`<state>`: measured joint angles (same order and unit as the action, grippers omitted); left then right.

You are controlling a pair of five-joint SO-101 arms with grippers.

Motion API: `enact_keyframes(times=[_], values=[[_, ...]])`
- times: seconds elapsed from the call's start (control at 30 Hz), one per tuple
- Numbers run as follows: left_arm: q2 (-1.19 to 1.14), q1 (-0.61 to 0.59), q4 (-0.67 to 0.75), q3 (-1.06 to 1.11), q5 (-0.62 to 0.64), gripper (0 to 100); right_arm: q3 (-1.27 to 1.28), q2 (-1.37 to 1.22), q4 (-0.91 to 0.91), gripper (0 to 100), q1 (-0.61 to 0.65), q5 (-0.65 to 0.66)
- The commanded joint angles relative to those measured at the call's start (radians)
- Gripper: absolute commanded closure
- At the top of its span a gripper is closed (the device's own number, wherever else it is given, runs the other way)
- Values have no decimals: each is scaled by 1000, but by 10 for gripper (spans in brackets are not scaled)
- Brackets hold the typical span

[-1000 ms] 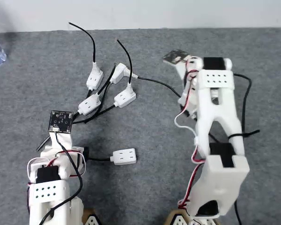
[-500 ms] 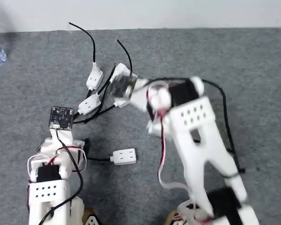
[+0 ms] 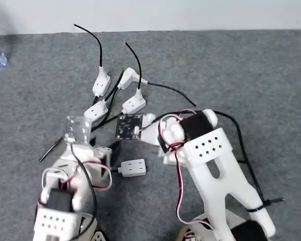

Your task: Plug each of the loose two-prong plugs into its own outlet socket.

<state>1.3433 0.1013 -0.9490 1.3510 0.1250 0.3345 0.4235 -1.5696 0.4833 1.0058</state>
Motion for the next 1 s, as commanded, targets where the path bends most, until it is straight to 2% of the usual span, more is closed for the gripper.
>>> enact_keyframes(times=[0.0, 0.13, 0.2, 0.4, 0.5, 0.73, 0.97], values=[[259, 133, -81, -21, 52, 768, -6, 25, 65, 990, -35, 15], [471, 167, -81, 119, 84, 768, -6, 33, 76, 990, -33, 15], [494, 157, -78, 153, 61, 767, 5, 21, 91, 990, -48, 20], [454, -54, -146, 171, -100, 767, 255, -94, 291, 990, -259, 133], [454, -89, -152, 226, -147, 767, 334, -182, 394, 990, -314, 198], [454, -95, -106, 260, -160, 767, 304, -363, 461, 990, -272, 250], [454, -87, -103, 277, -160, 767, 270, -444, 463, 961, -242, 204]])
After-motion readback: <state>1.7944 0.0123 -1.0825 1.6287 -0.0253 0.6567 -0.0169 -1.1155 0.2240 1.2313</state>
